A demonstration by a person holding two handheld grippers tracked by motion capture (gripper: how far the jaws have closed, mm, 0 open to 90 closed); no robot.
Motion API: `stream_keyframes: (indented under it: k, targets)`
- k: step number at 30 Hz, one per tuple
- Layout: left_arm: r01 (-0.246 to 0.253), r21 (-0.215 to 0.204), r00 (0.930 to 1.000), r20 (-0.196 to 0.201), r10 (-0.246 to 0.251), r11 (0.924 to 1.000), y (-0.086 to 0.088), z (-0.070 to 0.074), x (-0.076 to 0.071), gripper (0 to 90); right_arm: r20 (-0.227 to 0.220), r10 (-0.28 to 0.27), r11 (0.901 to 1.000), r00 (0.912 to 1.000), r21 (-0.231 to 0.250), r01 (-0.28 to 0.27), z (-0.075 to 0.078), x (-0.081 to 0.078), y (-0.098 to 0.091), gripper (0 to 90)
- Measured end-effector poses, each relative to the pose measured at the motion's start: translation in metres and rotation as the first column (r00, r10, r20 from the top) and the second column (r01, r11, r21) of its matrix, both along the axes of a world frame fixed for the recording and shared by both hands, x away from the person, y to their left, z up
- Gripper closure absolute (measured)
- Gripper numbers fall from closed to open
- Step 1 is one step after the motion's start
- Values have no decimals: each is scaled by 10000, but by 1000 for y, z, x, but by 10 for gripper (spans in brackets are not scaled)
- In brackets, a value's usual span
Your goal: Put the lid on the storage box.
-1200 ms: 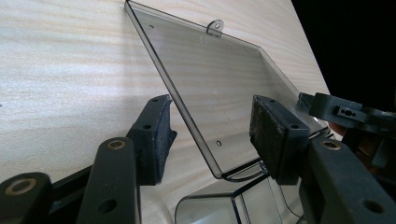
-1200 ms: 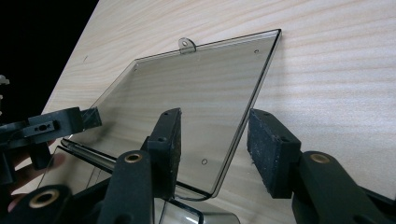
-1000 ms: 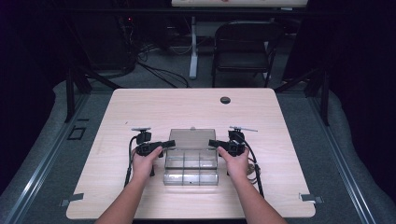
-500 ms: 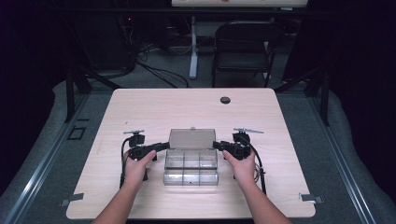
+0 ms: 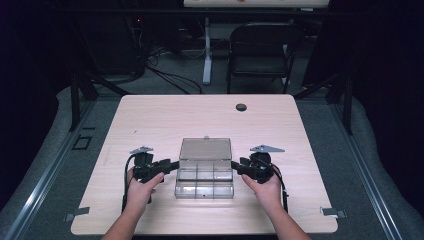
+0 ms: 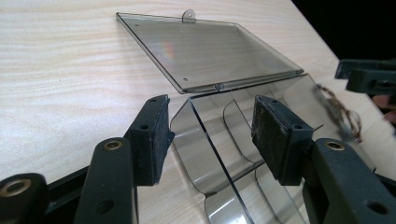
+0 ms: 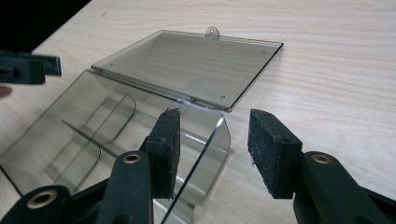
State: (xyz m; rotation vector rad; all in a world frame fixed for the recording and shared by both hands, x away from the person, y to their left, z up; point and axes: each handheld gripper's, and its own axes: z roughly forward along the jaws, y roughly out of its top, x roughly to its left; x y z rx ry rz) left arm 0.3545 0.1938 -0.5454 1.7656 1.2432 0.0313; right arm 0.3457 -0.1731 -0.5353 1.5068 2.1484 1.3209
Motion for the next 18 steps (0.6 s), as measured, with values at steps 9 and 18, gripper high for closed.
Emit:
stream_keyframes:
  k: [9, 18]
  targets:
    - [182, -65, 9996, 220, -181, 9998, 0, 2, -13, 470, 549, 213, 9964, 9983, -827, -167, 6, -20, -7, 547]
    - [149, 63, 9994, 318, -151, 9999, 10, 1, -20, 470, 530, 153, 9906, 9985, -1363, -80, 5, -31, -19, 581]
